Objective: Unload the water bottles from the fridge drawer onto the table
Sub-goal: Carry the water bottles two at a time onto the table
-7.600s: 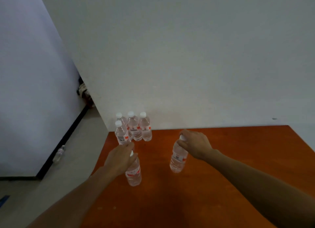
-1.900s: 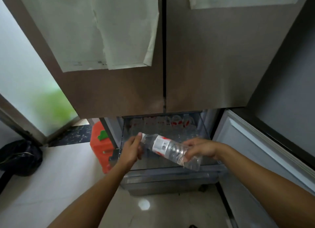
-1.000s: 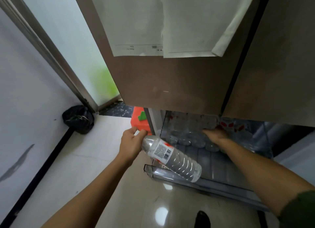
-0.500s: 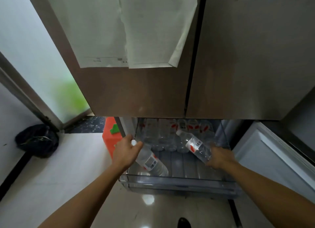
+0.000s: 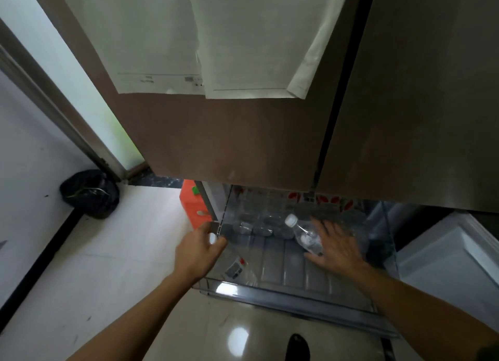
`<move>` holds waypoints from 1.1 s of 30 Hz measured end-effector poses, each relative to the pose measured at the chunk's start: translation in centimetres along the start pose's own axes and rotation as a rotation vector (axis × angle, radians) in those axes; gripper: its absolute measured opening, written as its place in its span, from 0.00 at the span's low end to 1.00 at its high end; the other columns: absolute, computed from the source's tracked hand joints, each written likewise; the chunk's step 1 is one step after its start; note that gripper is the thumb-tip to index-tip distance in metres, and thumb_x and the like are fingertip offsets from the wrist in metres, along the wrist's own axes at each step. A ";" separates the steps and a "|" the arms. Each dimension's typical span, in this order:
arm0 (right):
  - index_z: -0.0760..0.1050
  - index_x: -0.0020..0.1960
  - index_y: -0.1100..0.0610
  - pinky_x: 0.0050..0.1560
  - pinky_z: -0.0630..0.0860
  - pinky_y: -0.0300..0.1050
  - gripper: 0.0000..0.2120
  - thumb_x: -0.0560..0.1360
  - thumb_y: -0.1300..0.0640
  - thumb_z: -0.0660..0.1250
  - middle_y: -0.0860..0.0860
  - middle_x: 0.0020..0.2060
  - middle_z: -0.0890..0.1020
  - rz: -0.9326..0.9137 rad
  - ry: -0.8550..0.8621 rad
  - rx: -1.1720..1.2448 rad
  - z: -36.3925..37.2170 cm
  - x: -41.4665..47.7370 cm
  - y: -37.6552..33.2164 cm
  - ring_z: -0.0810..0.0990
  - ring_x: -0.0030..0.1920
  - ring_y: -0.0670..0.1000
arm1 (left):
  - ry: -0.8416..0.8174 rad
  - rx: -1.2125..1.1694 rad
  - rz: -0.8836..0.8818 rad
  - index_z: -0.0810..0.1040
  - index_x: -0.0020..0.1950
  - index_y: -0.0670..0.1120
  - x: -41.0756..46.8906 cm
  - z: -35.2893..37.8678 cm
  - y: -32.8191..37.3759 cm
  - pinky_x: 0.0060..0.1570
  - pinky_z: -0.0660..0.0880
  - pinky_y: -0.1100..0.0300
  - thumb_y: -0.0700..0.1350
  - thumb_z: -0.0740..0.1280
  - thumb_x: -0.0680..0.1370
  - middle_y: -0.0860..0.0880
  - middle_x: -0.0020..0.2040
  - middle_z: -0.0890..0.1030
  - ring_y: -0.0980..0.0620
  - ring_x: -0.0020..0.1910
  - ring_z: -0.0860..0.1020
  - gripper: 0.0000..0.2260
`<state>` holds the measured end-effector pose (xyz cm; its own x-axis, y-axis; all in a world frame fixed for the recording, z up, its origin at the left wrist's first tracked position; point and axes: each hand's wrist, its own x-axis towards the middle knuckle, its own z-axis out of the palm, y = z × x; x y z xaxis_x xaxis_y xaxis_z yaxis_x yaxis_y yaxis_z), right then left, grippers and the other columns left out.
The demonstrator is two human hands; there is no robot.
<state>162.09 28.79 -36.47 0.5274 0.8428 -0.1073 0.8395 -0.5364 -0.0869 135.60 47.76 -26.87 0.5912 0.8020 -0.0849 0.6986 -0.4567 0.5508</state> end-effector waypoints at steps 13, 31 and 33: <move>0.77 0.58 0.45 0.48 0.75 0.40 0.18 0.71 0.40 0.66 0.48 0.52 0.83 0.173 -0.051 0.273 -4.5 4.3 -3.6 0.81 0.51 0.52 | 0.049 0.043 0.009 0.75 0.53 0.50 0.3 0.7 -0.3 0.42 0.80 0.52 0.60 0.61 0.75 0.50 0.48 0.83 0.50 0.39 0.80 0.16; 0.77 0.39 0.55 0.36 0.72 0.48 0.12 0.69 0.45 0.66 0.53 0.36 0.83 0.020 0.547 0.289 -17.6 -10.2 -9.6 0.79 0.38 0.58 | 0.323 0.068 0.385 0.72 0.45 0.48 -6.5 -10.4 4.2 0.29 0.62 0.61 0.53 0.65 0.77 0.49 0.38 0.76 0.50 0.35 0.72 0.09; 0.76 0.38 0.55 0.34 0.73 0.48 0.14 0.68 0.44 0.63 0.52 0.33 0.81 -0.033 0.629 0.295 -19.8 -10.8 -11.8 0.78 0.35 0.57 | 0.379 0.053 0.375 0.70 0.42 0.49 -8.4 -12.3 3.6 0.32 0.65 0.57 0.53 0.65 0.76 0.47 0.38 0.78 0.47 0.35 0.73 0.09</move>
<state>149.03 26.87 -14.69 0.5525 0.6770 0.4863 0.8328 -0.4243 -0.3555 128.20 44.12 -13.91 0.6238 0.6588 0.4206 0.4928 -0.7492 0.4425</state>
